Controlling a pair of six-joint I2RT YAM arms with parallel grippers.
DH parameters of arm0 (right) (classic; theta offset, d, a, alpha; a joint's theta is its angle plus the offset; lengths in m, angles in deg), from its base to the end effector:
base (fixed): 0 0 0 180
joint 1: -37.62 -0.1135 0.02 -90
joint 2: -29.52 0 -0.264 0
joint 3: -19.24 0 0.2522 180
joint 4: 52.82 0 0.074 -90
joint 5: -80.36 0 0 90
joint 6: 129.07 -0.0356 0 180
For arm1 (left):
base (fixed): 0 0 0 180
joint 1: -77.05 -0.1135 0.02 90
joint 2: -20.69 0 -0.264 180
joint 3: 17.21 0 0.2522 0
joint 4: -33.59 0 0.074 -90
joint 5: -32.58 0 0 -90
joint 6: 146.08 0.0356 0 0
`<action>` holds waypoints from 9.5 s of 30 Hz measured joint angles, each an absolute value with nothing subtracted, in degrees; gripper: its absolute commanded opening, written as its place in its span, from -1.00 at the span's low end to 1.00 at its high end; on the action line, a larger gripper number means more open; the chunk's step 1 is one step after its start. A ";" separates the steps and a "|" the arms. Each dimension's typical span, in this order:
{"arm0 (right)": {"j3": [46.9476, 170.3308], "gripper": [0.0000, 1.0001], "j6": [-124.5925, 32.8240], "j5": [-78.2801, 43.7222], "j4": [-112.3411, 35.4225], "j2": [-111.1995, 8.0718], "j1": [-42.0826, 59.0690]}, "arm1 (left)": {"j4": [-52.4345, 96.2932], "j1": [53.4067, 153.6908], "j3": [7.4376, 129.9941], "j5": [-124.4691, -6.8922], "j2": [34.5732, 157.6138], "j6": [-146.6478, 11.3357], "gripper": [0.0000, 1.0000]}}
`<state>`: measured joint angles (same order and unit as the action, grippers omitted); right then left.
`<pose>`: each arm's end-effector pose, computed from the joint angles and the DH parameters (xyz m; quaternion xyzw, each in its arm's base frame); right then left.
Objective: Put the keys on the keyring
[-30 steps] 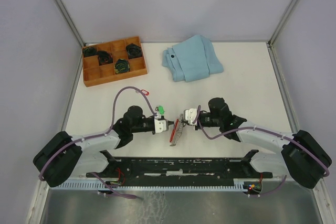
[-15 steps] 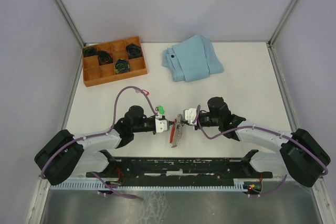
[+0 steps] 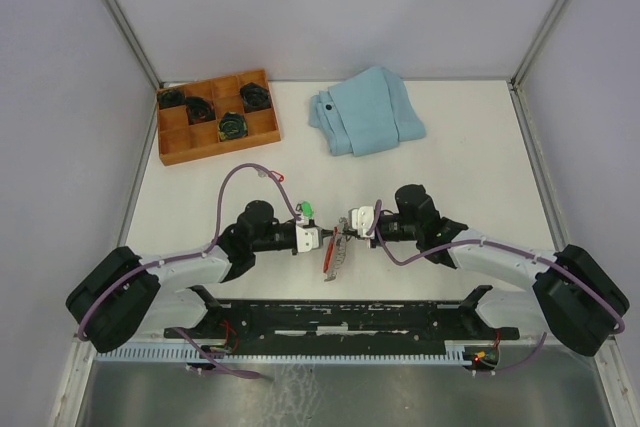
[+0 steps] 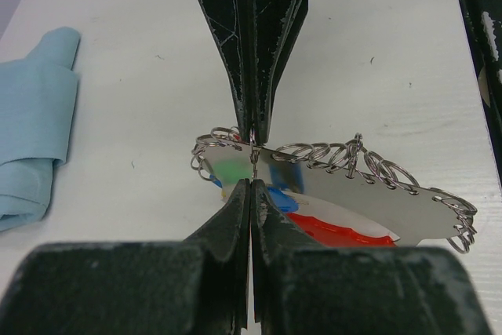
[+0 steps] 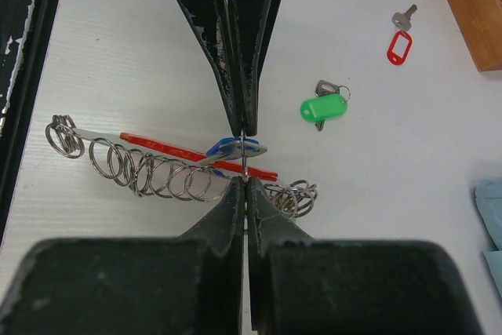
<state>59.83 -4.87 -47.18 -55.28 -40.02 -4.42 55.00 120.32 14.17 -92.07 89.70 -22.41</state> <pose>0.1636 0.1768 0.1932 -0.6302 0.5288 0.3070 0.4784 0.1495 -0.1685 0.1771 0.6149 0.4866 -0.2853 0.5511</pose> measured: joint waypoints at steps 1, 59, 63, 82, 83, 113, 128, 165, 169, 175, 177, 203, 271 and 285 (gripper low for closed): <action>59.83 -0.99 -4.87 -47.16 -55.31 -40.06 -4.49 | 55.09 120.32 14.17 -92.07 89.70 -22.41 -0.95; 59.90 -0.99 -4.70 -45.45 -55.31 -40.24 -5.03 | 54.22 120.58 14.66 -90.52 89.64 -24.18 -0.95; 59.90 -0.99 -4.70 -45.45 -55.31 -40.24 -5.03 | 54.22 120.58 14.68 -90.54 89.64 -24.20 -0.95; 59.90 -0.99 -4.72 -45.43 -56.16 -40.24 -5.14 | 54.70 120.58 14.83 -90.98 89.66 -24.64 -0.95; 59.90 -0.99 -4.72 -45.38 -56.16 -40.24 -5.14 | 54.70 120.58 14.83 -90.96 89.66 -24.64 -0.95; 59.90 -0.99 -4.59 -42.87 -55.28 -39.32 -5.14 | 54.24 120.58 15.03 -90.48 89.64 -24.64 -0.95; 59.90 -0.99 -4.48 -43.64 -55.31 -39.34 -5.14 | 54.30 120.58 15.03 -90.46 89.64 -26.01 -0.95; 59.90 -0.99 -4.48 -42.41 -55.35 -39.32 -5.14 | 55.64 120.58 15.03 -89.01 89.64 -27.63 -0.95; 59.90 -0.99 -4.48 -41.95 -55.37 -39.32 -5.14 | 55.62 120.58 15.03 -89.01 89.64 -27.63 -0.95; 59.90 -0.99 -4.48 -42.22 -55.79 -39.32 -5.14 | 55.62 120.58 15.03 -89.04 89.64 -27.63 -0.95; 59.90 -0.99 -4.50 -42.37 -55.96 -39.32 -5.14 | 55.62 120.58 15.03 -89.04 89.64 -27.63 -0.95; 59.90 -0.99 -4.50 -43.42 -56.18 -39.32 -5.14 | 55.92 120.58 15.03 -88.75 89.61 -27.74 -0.95; 59.90 -0.99 -5.44 -42.76 -56.16 -39.12 -5.21 | 56.62 120.58 15.05 -88.73 90.05 -29.62 -0.95; 59.90 -0.99 -14.82 -21.71 -49.49 -24.48 -5.51 | 56.49 120.91 15.16 -81.19 91.21 -38.45 -0.95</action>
<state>59.90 -14.82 -21.71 -49.49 -24.48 -5.51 56.49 120.91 15.16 -81.19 91.21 -38.45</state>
